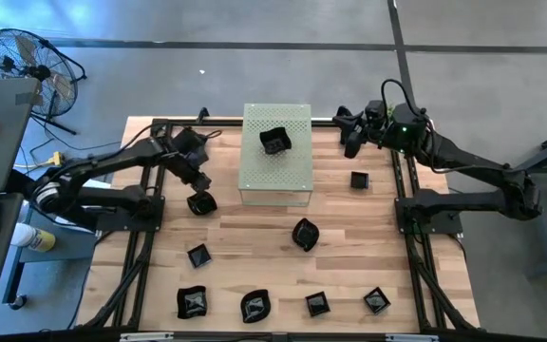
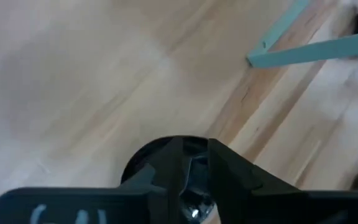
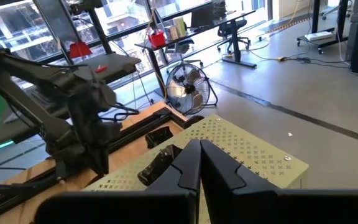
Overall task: Pick & Place Mini shaped plates
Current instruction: Put the left black leaf-shaped plate on the shelf
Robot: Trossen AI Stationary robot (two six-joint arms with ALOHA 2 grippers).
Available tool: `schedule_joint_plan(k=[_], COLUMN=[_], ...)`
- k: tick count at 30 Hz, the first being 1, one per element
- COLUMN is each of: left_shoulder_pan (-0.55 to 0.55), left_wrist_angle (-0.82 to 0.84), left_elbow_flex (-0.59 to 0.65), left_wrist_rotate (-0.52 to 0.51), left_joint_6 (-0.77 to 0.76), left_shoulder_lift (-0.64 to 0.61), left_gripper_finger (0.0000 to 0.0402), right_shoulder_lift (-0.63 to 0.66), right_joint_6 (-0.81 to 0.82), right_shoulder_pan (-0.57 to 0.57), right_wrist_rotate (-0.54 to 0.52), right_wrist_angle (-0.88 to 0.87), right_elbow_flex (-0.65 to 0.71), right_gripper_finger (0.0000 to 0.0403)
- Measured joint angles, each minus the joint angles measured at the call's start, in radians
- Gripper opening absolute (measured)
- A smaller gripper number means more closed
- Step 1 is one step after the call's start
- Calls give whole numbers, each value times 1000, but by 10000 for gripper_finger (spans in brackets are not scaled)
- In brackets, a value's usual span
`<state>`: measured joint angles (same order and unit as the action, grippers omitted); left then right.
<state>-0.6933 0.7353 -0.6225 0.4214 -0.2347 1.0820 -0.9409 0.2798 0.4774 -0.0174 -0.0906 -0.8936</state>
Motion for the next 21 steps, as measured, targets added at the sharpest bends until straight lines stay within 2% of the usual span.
schedule_joint_plan(k=[5,8,13,21], left_shoulder_pan=[-117,-164,-170,-171], left_wrist_angle=[13,34,34,32], left_elbow_flex=[0,1,1,1], left_wrist_rotate=[33,36,-26,-31], left_joint_6=[100,134,117,110], left_shoulder_lift=[5,5,5,5], left_gripper_finger=[14,7,44,123], right_shoulder_lift=[0,0,0,0], right_joint_6=[0,0,0,-17], right_shoulder_pan=[0,0,0,0], right_wrist_rotate=[0,0,-1,-36], right_wrist_angle=[0,0,0,0], right_elbow_flex=[0,0,0,0], right_gripper_finger=[4,2,3,2])
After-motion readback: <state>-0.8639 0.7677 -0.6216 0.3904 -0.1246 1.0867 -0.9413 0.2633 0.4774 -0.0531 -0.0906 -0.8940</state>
